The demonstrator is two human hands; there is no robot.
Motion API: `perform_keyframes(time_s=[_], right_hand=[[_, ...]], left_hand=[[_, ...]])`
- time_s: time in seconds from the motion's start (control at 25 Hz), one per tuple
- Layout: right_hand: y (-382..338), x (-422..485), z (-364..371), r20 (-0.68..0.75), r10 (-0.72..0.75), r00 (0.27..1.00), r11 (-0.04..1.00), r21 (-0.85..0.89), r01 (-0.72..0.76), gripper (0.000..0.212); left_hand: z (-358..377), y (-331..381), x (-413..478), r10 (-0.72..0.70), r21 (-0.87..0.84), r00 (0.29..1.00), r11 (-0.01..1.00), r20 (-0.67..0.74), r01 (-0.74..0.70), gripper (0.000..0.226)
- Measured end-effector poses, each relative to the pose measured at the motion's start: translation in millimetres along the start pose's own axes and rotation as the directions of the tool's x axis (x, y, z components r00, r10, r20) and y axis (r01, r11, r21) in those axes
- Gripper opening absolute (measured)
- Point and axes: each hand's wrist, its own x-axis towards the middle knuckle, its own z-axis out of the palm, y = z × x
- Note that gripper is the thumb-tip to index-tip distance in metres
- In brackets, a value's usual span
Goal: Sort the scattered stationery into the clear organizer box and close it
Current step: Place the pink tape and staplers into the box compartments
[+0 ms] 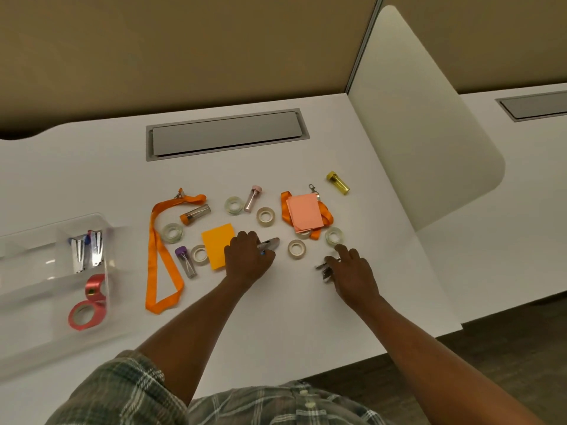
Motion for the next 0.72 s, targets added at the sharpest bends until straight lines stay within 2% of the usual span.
perform_keyframes(time_s=[0.08,0.16,0.2,0.28,0.36,0.48,0.56,0.6,0.72], right_hand=[[-5,5,-1,-0.043,-0.026,0.999,0.999,-0.033,0.025,0.023],[-14,10,-6,-0.039,0.021,0.999,1.0,0.0,-0.021,0.024],[-21,14,-8,-0.03,0.073,0.997,0.996,0.055,-0.071,0.024],[-41,23,-12,-0.011,0.191,0.982,0.929,0.324,-0.177,0.025],[-67,33,-19,0.052,0.281,0.958,0.729,0.638,-0.249,0.026],[-111,53,-28,0.227,0.322,0.919,0.389,0.853,-0.347,0.027],[-143,66,-35,0.344,0.247,0.906,0.151,0.91,-0.386,0.032],[-159,72,-39,0.377,0.195,0.906,0.073,0.915,-0.397,0.03],[-210,87,-50,0.459,-0.002,0.889,-0.061,0.887,-0.458,0.023]], left_hand=[[-6,-4,-4,-0.058,-0.145,0.998,0.987,0.034,0.062,0.033],[-13,-12,-7,-0.094,-0.323,0.993,0.94,0.064,0.11,0.031],[-16,-18,-9,-0.109,-0.416,0.991,0.9,0.078,0.132,0.029],[-26,-32,-13,-0.119,-0.567,0.983,0.804,0.139,0.178,0.026],[-39,-46,-17,-0.079,-0.635,0.977,0.75,0.195,0.188,0.028],[-60,-70,-22,-0.048,-0.737,0.971,0.643,0.235,0.21,0.035],[-74,-89,-26,-0.046,-0.808,0.965,0.538,0.259,0.242,0.039],[-80,-99,-27,-0.055,-0.829,0.964,0.5,0.259,0.251,0.041],[-101,-131,-31,-0.171,-0.873,0.956,0.393,0.239,0.288,0.043]])
